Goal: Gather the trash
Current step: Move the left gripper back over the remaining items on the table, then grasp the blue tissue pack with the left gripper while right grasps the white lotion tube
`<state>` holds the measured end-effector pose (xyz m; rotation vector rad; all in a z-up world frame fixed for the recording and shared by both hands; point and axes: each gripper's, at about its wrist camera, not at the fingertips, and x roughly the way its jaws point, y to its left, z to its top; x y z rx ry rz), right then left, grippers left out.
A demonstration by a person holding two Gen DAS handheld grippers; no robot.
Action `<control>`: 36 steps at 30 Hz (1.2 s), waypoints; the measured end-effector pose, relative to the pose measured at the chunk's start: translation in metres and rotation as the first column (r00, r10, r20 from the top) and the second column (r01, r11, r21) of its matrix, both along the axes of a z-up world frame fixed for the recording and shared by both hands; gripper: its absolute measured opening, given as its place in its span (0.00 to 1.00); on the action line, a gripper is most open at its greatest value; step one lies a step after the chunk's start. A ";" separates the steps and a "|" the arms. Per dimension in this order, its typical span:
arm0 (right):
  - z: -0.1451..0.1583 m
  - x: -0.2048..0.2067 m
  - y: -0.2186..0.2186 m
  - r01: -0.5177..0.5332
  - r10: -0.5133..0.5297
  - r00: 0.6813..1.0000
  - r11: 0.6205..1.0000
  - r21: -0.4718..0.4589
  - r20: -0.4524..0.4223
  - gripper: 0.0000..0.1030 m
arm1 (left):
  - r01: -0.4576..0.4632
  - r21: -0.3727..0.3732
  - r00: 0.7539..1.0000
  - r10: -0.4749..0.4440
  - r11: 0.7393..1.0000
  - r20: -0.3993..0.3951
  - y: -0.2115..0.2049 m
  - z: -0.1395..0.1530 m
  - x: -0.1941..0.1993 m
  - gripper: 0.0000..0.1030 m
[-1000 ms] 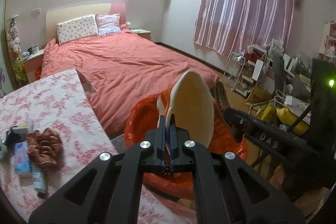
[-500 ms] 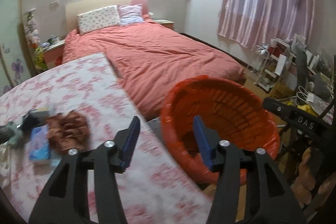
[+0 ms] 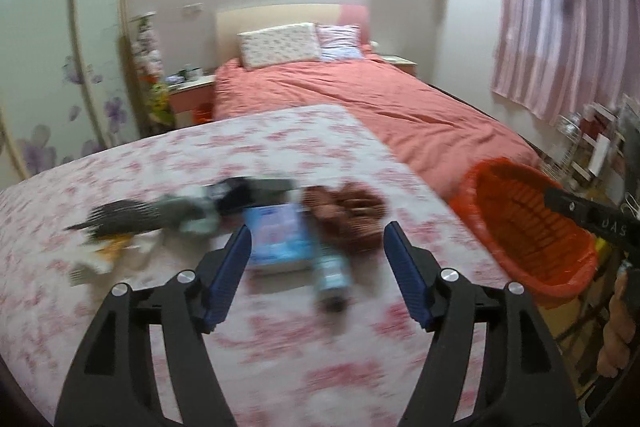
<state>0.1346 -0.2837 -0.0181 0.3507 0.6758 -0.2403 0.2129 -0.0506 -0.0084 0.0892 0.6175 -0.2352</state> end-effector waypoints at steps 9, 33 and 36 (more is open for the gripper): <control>-0.008 0.027 0.083 -0.170 0.169 0.984 0.985 -0.019 -0.053 0.50 | -0.176 -0.014 0.984 0.176 0.984 0.016 0.097 0.004 -0.009 0.68; -0.052 0.083 0.166 -0.299 0.283 0.936 0.953 -0.047 -0.211 0.27 | -0.273 -0.061 0.962 0.271 0.960 -0.027 0.157 -0.006 -0.009 0.69; -0.046 0.072 0.159 -0.299 0.292 0.940 0.954 -0.013 -0.178 0.27 | -0.257 -0.068 0.966 0.256 0.964 -0.024 0.151 -0.005 -0.010 0.69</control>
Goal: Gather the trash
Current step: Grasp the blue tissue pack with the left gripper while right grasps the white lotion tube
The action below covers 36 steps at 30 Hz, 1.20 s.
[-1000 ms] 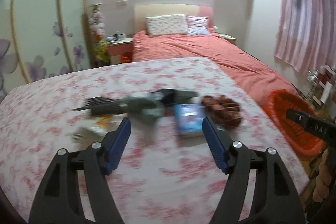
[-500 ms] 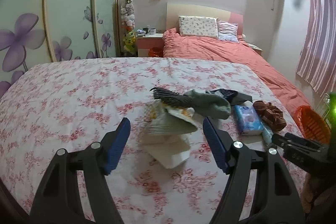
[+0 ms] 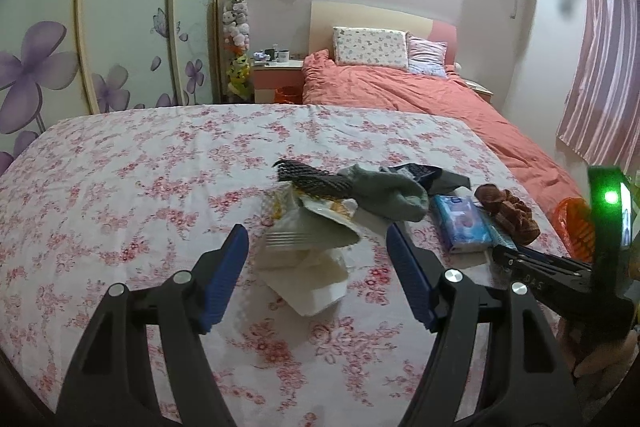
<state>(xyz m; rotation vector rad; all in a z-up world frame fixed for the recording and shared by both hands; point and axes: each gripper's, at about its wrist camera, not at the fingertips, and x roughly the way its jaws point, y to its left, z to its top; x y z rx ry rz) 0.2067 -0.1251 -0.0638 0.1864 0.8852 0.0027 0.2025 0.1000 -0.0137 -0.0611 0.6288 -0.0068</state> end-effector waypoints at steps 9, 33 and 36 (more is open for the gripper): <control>0.032 -0.026 -0.007 -0.042 0.033 0.994 0.995 0.091 0.102 0.27 | 0.066 -0.009 0.998 -0.067 0.998 -0.020 -0.029 -0.004 0.002 0.69; 0.024 -0.038 -0.098 0.130 -0.144 0.982 0.985 0.114 0.123 0.27 | 0.190 0.007 0.964 -0.185 0.982 -0.191 -0.141 -0.057 0.080 0.68; 0.021 -0.037 -0.103 0.142 -0.157 0.980 0.982 0.128 0.118 0.27 | 0.189 0.033 0.960 -0.178 0.981 -0.215 -0.149 -0.062 0.090 0.68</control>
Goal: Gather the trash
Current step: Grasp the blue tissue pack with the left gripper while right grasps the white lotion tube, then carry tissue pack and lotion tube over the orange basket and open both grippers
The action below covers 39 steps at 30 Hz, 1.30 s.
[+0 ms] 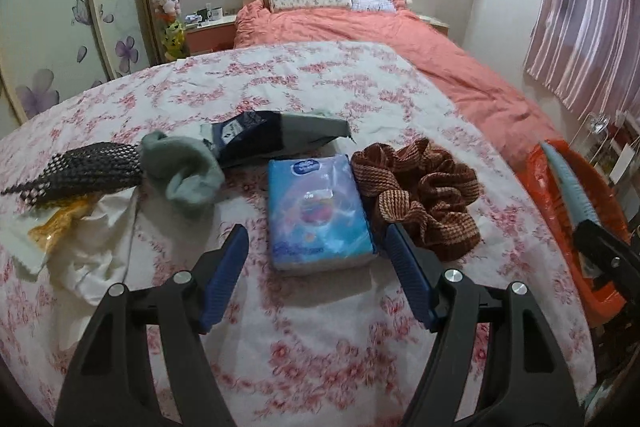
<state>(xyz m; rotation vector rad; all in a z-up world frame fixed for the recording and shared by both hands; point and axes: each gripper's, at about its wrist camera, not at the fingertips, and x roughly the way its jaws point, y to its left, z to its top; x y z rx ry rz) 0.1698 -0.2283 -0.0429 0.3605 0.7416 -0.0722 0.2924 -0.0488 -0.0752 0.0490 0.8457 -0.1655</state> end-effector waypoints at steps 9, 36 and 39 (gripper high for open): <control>-0.009 -0.001 -0.008 0.000 0.000 1.000 1.000 0.020 -0.006 0.27 | -0.055 -0.021 0.997 0.053 0.998 -0.056 0.004 -0.008 0.024 0.55; 0.032 -0.038 -0.019 0.059 -0.058 0.992 0.998 -0.006 0.111 0.27 | 0.092 -0.080 0.991 -0.083 0.993 0.105 -0.008 0.069 -0.039 0.49; 0.036 -0.046 -0.029 0.091 -0.089 0.988 0.996 -0.013 0.130 0.27 | 0.135 -0.095 0.985 -0.122 0.986 0.124 -0.022 0.079 -0.049 0.49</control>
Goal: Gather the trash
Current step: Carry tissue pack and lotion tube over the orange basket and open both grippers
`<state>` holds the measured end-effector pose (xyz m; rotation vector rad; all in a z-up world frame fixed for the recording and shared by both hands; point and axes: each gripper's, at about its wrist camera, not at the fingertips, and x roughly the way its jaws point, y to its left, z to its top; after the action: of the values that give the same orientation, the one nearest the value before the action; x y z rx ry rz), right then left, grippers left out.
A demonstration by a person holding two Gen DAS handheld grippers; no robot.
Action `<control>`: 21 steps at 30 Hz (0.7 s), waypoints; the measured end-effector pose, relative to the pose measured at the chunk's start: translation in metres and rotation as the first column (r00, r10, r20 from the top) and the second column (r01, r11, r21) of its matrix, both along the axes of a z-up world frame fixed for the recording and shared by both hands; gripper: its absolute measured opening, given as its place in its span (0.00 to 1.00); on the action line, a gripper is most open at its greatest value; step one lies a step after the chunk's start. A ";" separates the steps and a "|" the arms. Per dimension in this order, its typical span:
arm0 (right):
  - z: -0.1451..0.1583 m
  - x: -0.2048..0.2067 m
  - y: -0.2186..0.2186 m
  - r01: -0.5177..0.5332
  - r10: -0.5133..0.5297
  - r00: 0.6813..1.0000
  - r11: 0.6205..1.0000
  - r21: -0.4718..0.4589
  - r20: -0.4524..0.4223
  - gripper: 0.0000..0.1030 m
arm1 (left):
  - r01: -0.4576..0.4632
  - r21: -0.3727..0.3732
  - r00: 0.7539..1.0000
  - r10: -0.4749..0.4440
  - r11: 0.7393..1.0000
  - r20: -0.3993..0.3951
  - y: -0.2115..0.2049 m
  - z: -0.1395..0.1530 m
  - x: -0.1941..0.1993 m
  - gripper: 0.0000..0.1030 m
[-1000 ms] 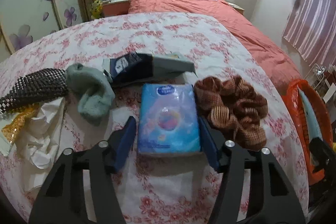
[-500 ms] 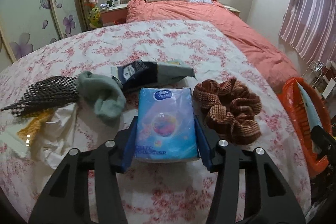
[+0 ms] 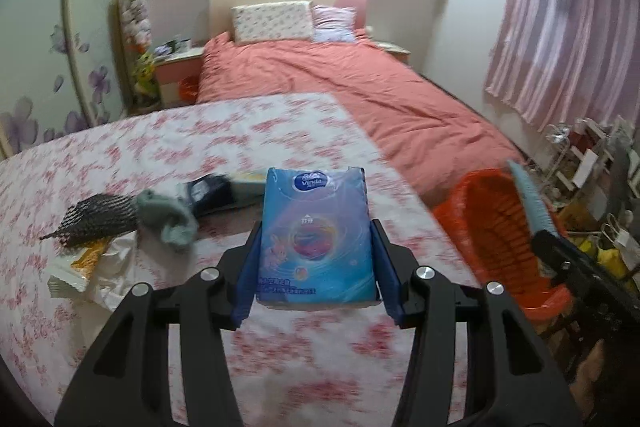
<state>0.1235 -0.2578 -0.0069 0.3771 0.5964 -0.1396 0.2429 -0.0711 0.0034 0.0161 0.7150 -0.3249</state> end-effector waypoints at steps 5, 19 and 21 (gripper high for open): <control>0.006 -0.013 -0.021 0.068 -0.067 0.997 0.998 -0.017 0.028 0.27 | 0.081 -0.029 0.996 -0.080 0.996 0.030 -0.032 0.016 -0.016 0.49; -0.010 -0.025 -0.099 0.208 -0.208 0.978 0.978 0.015 0.027 0.27 | 0.310 -0.068 0.951 -0.308 0.948 0.035 -0.148 0.013 -0.035 0.49; -0.013 -0.025 -0.109 0.219 -0.220 0.975 0.975 0.031 0.024 0.27 | 0.332 -0.066 0.943 -0.331 0.941 0.027 -0.165 0.007 -0.034 0.49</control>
<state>0.0986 -0.3665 -0.0204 0.4712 0.5287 -0.3381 0.2090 -0.2358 0.0102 0.0737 0.6846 -0.6727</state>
